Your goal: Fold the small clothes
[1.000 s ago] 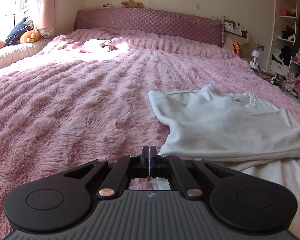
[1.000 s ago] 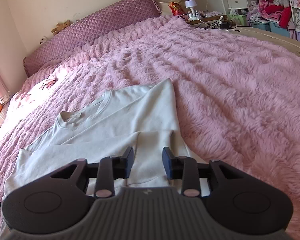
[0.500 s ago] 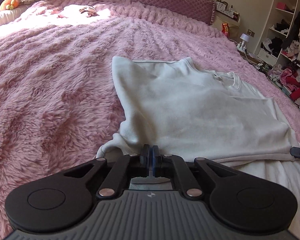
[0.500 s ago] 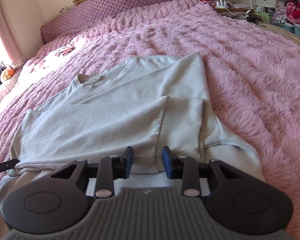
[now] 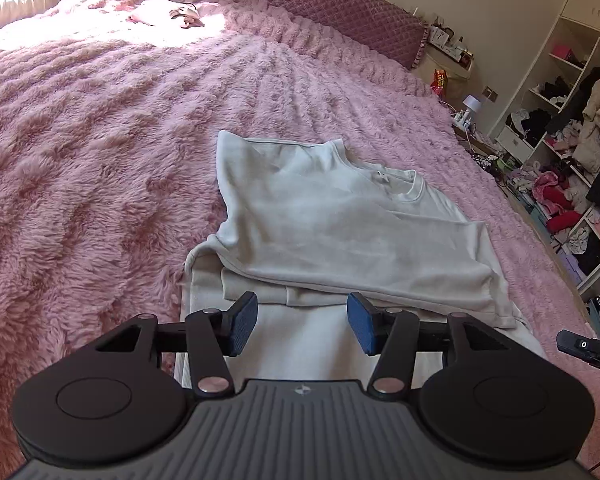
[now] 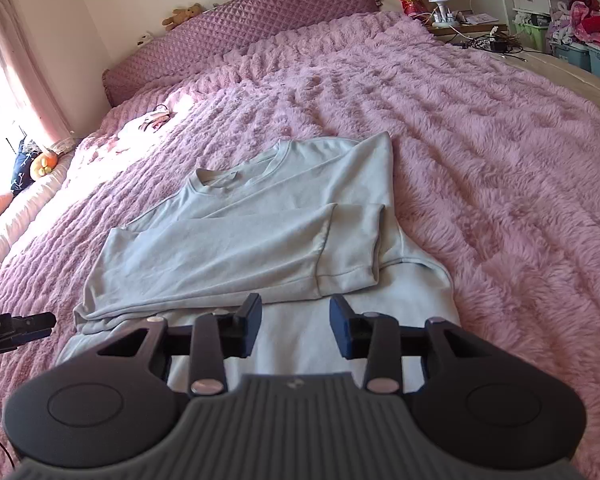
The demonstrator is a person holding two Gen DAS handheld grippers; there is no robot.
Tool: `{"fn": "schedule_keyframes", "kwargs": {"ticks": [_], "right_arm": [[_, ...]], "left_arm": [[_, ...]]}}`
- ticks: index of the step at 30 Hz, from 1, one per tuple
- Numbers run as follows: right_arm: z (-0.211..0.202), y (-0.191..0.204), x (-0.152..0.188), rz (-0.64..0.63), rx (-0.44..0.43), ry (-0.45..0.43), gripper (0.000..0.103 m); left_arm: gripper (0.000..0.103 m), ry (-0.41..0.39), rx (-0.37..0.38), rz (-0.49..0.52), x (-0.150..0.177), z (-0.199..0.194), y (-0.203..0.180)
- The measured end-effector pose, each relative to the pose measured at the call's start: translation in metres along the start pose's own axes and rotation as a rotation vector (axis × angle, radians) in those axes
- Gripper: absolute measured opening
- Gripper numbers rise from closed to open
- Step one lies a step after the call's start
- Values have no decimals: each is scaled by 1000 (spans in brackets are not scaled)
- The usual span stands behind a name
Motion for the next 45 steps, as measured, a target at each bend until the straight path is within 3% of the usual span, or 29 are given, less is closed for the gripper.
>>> {"fn": "schedule_keyframes", "kwargs": {"ticks": [5, 14, 20, 24, 30, 36, 37, 38, 39, 40, 45], "right_arm": [[-77, -2, 29, -53, -73, 35, 40], [-150, -50, 105, -23, -32, 176, 40], [-152, -65, 136, 27, -58, 246, 40], [-145, -65, 147, 43, -82, 277, 41], [-133, -60, 153, 86, -120, 285, 46], [-125, -60, 151, 149, -139, 266, 49], [-126, -61, 151, 167, -144, 262, 47], [-127, -62, 151, 180, -144, 258, 30], [-128, -64, 151, 184, -143, 254, 5], [-129, -66, 151, 191, -141, 250, 4], [-137, -63, 142, 254, -203, 205, 4]], "left_arm": [[67, 41, 49, -27, 40, -58, 12], [67, 183, 93, -244, 110, -98, 83], [67, 275, 99, -360, 139, -84, 105], [67, 333, 151, -406, 150, -69, 105], [67, 367, 247, -462, 153, -49, 94], [66, 377, 278, -461, 153, -29, 80], [58, 371, 282, -464, 153, -29, 79], [48, 364, 281, -459, 153, -29, 78], [19, 361, 279, -447, 153, -29, 76], [4, 361, 286, -440, 153, -29, 75], [4, 324, 345, -456, 140, -39, 66]]}}
Point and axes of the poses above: each gripper's, at about its wrist camera, not at the fingertips, and z roughly the way its jaws point, y to its left, x to its underside, the point moved 5 cm from there along z, roughly the way its jaws point, and after that the axes turned 9 degrees about -x, right-handed, at the moved point
